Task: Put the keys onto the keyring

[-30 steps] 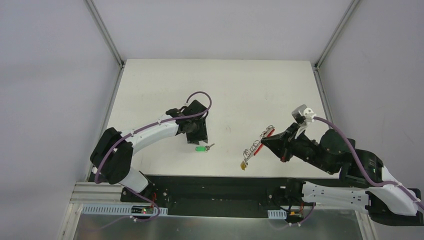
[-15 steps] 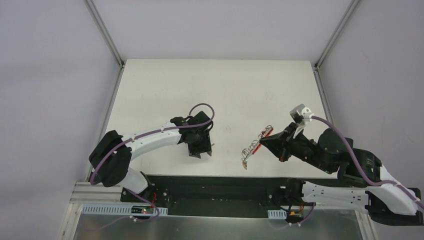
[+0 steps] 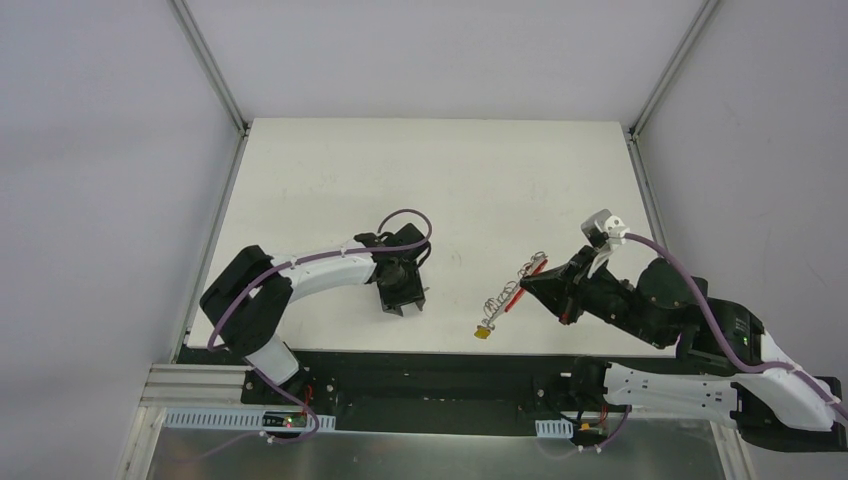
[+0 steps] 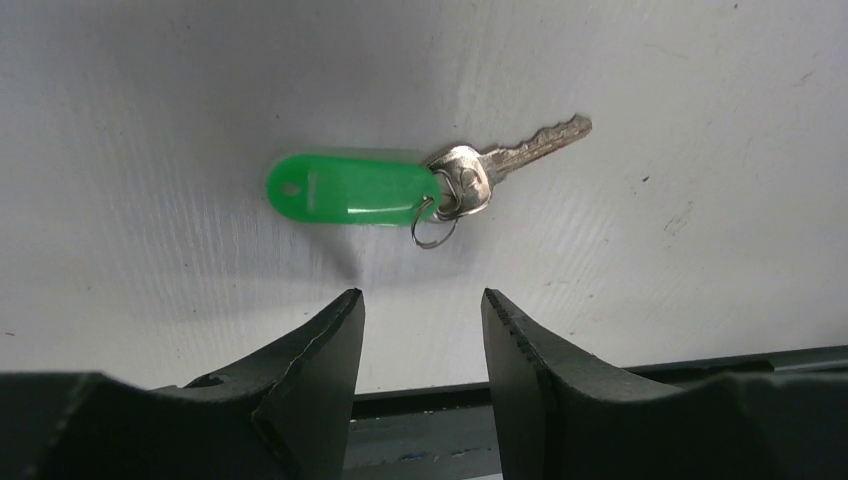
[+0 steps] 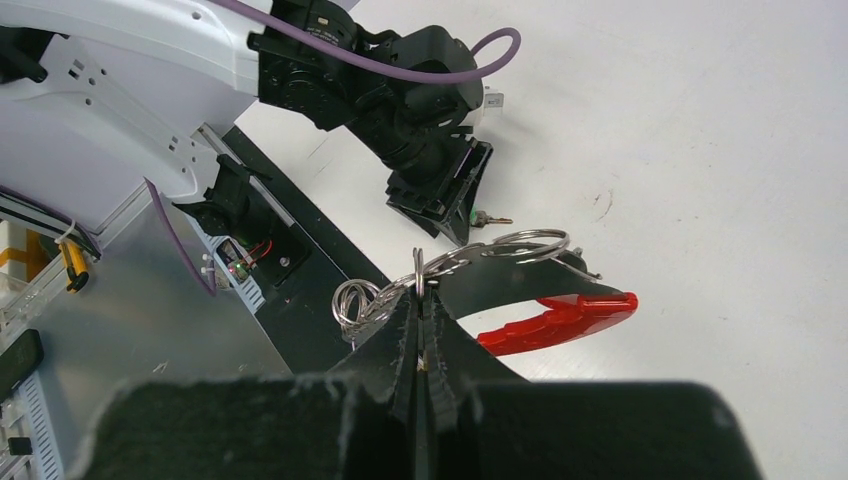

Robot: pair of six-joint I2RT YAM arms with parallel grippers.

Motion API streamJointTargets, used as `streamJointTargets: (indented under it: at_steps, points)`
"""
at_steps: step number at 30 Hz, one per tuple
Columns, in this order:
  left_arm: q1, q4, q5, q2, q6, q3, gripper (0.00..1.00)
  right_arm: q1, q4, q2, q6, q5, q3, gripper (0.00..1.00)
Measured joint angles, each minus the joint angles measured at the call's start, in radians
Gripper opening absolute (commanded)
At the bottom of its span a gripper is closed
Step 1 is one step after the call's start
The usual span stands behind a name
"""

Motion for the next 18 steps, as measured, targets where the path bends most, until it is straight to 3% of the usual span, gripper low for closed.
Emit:
streamJointTargets:
  at_steps: [8, 18]
  points:
    - [0.053, 0.037, 0.001, 0.037, 0.001, 0.0, 0.45, 0.0, 0.0, -0.006, -0.011, 0.0, -0.007, 0.0]
    - [0.072, 0.06, 0.012, 0.063, 0.003, 0.018, 0.33, 0.0, 0.003, -0.009, -0.016, 0.001, -0.019, 0.0]
